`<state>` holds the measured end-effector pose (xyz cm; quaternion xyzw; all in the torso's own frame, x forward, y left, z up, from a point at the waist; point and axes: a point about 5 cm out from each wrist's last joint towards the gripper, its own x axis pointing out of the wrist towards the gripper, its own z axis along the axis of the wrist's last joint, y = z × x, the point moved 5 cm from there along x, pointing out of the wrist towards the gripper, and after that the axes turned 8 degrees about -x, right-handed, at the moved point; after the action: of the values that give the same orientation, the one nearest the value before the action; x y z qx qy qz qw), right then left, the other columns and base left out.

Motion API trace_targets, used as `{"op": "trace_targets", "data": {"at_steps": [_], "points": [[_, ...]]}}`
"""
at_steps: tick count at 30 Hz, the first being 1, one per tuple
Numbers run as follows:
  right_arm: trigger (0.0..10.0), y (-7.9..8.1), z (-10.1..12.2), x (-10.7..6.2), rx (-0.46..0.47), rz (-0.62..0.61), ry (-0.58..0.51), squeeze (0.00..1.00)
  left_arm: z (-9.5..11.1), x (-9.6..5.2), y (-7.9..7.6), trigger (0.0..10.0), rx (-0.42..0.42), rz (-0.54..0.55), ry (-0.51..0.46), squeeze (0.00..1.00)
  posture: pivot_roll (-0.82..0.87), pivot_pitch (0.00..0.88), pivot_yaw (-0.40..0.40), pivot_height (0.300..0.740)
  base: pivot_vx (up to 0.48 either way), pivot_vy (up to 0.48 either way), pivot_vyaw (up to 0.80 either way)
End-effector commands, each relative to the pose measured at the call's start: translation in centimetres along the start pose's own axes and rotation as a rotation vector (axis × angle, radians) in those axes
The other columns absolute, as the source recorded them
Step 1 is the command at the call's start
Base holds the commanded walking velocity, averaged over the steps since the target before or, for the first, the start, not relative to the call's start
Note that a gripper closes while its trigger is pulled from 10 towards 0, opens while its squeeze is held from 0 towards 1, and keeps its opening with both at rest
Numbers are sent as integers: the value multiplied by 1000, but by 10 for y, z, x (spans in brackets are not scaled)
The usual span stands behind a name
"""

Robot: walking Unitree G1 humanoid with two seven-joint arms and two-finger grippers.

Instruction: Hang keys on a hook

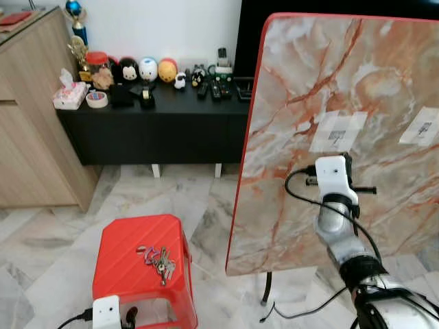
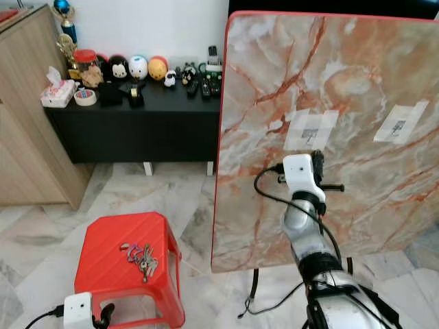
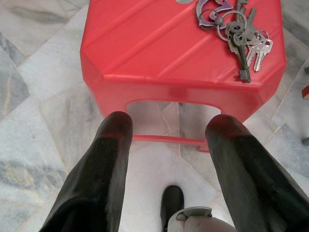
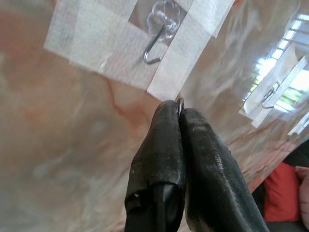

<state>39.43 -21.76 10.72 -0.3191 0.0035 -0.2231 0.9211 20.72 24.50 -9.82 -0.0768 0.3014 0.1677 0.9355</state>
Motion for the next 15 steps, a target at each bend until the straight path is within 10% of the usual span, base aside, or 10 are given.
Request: {"op": "trace_targets", "data": {"at_steps": [1,15], "points": [[10000,-1,7,0,27,-1,-28,0,-2,0,0,10000,2,0,12,0,78,0,-92,728,0,0,0],[10000,-6,28,9,-7,-10,-100,0,0,1,-1,10000,1,0,9,0,79,0,-91,728,0,0,0]]}}
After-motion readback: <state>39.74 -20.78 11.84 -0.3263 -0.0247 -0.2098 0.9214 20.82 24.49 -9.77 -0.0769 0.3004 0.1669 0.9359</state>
